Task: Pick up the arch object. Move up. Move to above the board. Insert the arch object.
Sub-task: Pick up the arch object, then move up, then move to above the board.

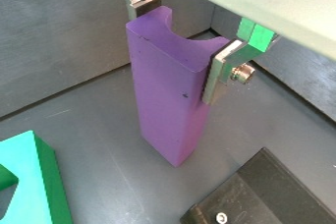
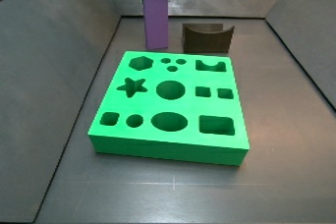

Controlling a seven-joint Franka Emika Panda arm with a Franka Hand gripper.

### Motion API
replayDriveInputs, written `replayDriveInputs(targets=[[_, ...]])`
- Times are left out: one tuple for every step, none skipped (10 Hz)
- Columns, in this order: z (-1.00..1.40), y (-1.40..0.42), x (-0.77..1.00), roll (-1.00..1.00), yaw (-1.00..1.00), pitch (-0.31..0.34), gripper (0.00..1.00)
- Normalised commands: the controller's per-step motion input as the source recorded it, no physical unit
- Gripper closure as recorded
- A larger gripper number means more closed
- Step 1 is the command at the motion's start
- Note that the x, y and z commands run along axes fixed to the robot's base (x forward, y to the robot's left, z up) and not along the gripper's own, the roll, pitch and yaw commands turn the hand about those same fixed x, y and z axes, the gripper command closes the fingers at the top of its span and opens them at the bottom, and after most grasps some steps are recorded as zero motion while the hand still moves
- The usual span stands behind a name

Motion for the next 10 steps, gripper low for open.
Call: replayDriveInputs(targets=[[0.0,0.0,0.0,0.0,0.0,0.0,1.0],[0.0,0.0,0.0,0.0,0.0,0.0,1.0],[0.83,0.0,0.0,0.0,0.0,0.0,1.0],[0.76,-0.06,-0.05,-0.02,0.01,0.033,1.0],[0.65,-0.04,-0.04,-0.02,0.01,0.034,1.0],[0.5,-0.03,-0.03,-0.02,0.02,0.037,1.0],[0.33,-0.02,-0.01,-0.01,0.02,0.044,1.0],[1.0,0.66,0.02,0.27,-0.49,-0.013,1.0],[1.0,0.7,0.02,0.26,-0.46,0.005,1.0],[1.0,0.61,0.0,0.19,-0.35,0.03,1.0]])
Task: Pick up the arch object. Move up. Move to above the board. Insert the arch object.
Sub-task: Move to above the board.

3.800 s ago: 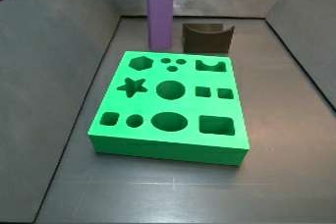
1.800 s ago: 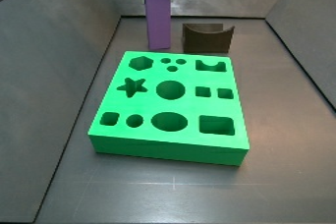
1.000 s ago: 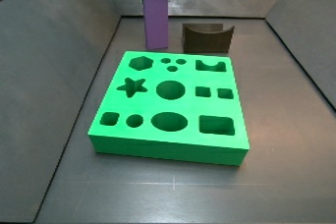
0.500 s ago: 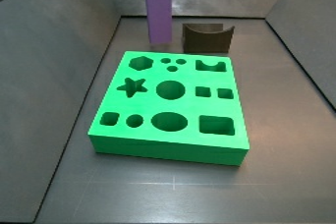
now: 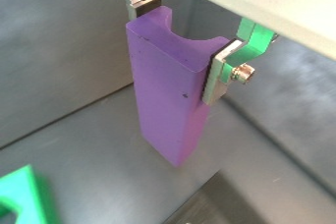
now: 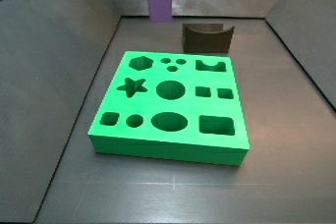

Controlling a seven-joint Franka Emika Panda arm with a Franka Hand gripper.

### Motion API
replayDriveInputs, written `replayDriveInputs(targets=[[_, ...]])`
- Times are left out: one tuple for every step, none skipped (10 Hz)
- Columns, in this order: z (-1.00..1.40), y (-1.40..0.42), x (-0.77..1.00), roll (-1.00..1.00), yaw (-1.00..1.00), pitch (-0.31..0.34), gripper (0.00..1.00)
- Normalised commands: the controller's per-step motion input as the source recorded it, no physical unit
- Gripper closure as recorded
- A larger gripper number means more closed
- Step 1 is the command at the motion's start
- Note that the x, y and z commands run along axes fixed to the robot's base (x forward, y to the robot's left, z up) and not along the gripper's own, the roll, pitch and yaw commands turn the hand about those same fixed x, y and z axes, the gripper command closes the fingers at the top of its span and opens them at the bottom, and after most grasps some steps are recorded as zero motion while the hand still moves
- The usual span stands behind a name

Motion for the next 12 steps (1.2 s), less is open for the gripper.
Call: replayDriveInputs(targets=[[1.0,0.46,0.02,0.11,-0.21,0.078,1.0],[0.99,0.38,0.03,0.1,-0.16,0.1,1.0],[0.77,0.22,0.02,0.07,-0.09,0.12,1.0],[0.61,0.14,0.01,0.04,-0.06,0.109,1.0],[0.39,0.08,0.0,0.03,-0.04,0.087,1.0],[0.28,0.07,0.0,0.02,-0.03,0.083,1.0],[0.2,-1.0,0.08,-0.27,-0.4,0.49,1.0],[0.19,-1.0,0.08,-0.28,-0.39,0.483,1.0],[0.21,-1.0,0.08,-0.2,-0.23,0.398,1.0],[0.2,-1.0,0.09,-0.16,-0.1,0.257,1.0],[0.2,-1.0,0.09,-0.09,-0.02,0.179,1.0],[0.2,-1.0,0.1,-0.06,-0.01,0.148,1.0]])
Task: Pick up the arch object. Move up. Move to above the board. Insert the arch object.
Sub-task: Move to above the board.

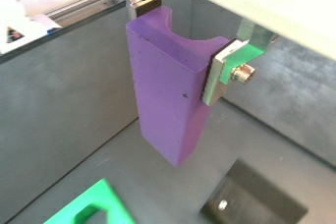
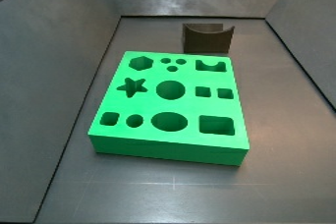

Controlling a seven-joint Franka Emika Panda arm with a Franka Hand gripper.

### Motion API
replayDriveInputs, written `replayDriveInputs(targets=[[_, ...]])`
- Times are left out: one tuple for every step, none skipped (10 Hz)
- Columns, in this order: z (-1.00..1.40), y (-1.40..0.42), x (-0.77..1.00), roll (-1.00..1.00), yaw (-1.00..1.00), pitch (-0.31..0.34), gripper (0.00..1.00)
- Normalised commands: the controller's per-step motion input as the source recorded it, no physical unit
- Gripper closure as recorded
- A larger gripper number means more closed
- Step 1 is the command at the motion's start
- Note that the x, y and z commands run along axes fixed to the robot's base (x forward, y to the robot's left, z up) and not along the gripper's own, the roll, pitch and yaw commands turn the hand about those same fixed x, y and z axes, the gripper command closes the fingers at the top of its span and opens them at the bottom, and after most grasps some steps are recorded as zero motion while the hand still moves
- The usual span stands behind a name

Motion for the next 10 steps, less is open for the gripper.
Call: replayDriveInputs(targets=[[0.2,-1.0,0.1,-0.03,0.0,0.113,1.0],[0.21,-1.0,0.11,-0.03,0.0,0.1,1.0],[0.21,-1.0,0.11,-0.01,0.01,0.097,1.0],[0.21,-1.0,0.12,-0.01,0.01,0.106,1.0],[0.21,-1.0,0.14,-0.01,0.0,0.115,1.0],[0.21,-1.0,0.15,-0.01,0.01,0.12,1.0],[0.22,-1.0,0.17,0.0,0.01,0.124,1.0],[0.22,-1.0,0.18,0.0,0.01,0.126,1.0],[0.22,-0.95,0.2,0.01,0.01,0.126,1.0],[0.14,-0.57,0.15,0.02,0.01,0.122,1.0]])
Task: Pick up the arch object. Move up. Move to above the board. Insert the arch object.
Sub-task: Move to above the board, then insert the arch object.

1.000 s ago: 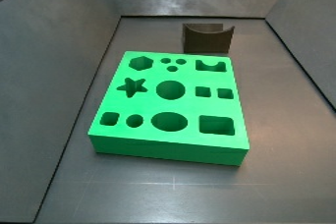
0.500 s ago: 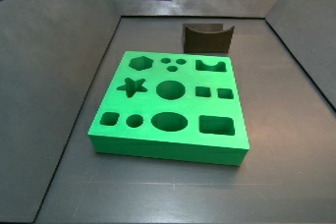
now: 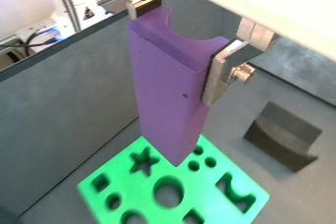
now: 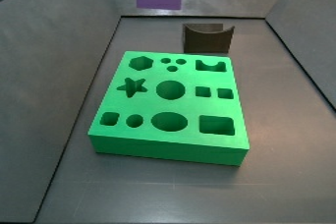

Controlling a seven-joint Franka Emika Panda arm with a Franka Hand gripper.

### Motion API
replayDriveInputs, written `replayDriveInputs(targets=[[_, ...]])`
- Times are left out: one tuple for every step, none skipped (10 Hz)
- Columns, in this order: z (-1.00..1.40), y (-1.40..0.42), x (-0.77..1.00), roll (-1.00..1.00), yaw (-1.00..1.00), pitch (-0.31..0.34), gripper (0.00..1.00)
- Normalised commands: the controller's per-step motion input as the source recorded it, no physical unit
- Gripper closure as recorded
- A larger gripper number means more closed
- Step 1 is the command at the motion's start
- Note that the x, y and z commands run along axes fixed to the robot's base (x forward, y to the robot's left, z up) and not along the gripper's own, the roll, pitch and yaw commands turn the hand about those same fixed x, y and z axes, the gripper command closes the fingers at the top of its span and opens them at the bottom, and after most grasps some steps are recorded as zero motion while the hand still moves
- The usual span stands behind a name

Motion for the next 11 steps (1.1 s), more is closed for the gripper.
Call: replayDriveInputs(targets=[[0.09,-0.35,0.12,0.03,0.01,0.115,1.0],[0.06,-0.21,0.09,0.04,0.01,0.094,1.0],[-0.16,0.0,0.0,-0.08,0.0,-0.051,1.0],[-0.05,0.0,0.0,0.0,0.0,-0.003,1.0],[-0.44,-0.09,-0.08,0.13,-0.02,-0.38,1.0],[-0.54,-0.27,0.55,0.33,-0.39,-0.131,1.0],[-0.56,-0.1,0.77,0.32,-0.37,-0.08,1.0],[-0.81,0.12,1.0,0.18,-0.25,-0.011,1.0],[-0.94,0.37,1.0,0.08,-0.12,0.066,1.0],[-0.96,0.4,1.0,0.0,-0.16,0.099,1.0],[-0.88,0.29,0.96,-0.03,-0.22,0.089,1.0]])
